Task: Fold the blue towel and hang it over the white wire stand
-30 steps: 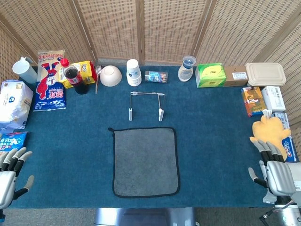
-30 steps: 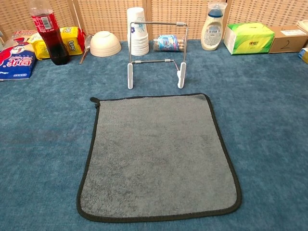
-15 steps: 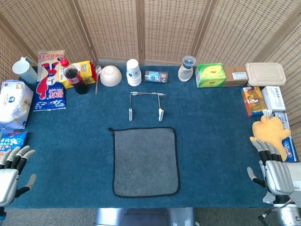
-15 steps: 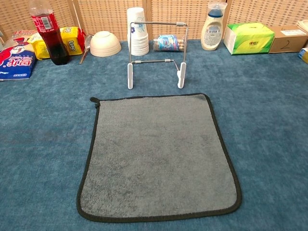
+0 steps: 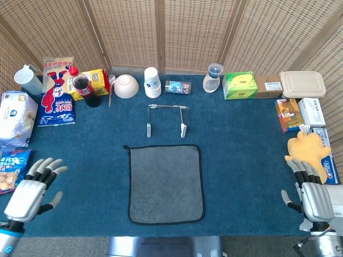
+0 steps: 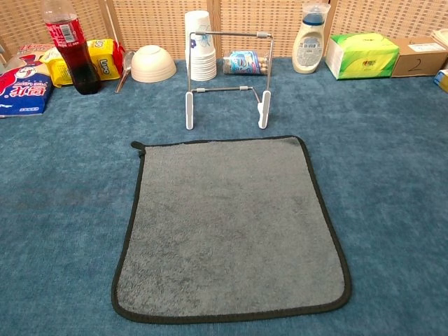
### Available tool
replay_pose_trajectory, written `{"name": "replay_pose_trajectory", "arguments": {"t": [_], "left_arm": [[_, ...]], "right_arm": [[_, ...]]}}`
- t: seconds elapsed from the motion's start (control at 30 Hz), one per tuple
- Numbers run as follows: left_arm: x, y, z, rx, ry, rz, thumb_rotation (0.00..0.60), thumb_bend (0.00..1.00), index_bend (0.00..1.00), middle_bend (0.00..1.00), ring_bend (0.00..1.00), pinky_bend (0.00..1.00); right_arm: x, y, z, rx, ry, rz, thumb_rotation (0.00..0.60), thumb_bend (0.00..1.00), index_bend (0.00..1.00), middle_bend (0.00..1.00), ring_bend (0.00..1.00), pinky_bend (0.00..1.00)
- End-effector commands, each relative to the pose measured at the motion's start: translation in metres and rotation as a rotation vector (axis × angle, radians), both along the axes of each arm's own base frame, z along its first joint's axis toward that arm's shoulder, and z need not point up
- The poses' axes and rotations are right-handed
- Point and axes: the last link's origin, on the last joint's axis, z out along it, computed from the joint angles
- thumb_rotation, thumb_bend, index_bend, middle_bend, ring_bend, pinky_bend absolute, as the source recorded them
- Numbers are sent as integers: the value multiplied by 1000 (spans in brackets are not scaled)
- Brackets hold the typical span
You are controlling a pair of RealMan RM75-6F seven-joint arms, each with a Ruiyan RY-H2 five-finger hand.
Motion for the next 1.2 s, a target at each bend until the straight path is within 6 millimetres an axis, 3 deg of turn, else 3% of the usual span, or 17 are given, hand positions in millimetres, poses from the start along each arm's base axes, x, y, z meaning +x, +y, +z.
{"name": "replay_pose_trajectory", "arguments": {"t": [0.03, 0.3, 0.73, 0.93, 1.2], "left_arm": [[27, 23, -10, -101, 5, -114, 600, 180, 196, 139, 58, 0], [74, 49, -48, -309, 44, -259, 600, 164, 166, 106, 45, 0], [131, 56, -115, -508, 139, -453, 600, 93, 78, 12, 0, 0], [142, 47, -142, -554, 140, -478, 599, 52, 6, 0, 0, 0], [149, 34, -167, -578, 182, -503, 533, 4, 0, 0, 0, 0]], "right_arm": [[-1, 2, 1, -2, 5, -9, 600, 358, 92, 102, 0, 0], [-4, 8, 4, -21, 13, -39, 600, 357, 92, 102, 0, 0], [-9, 12, 9, -43, 14, -72, 600, 358, 92, 102, 0, 0], [-11, 12, 12, -49, 15, -79, 600, 358, 92, 102, 0, 0], [-15, 13, 13, -51, 14, -89, 600, 360, 92, 102, 0, 0]]}}
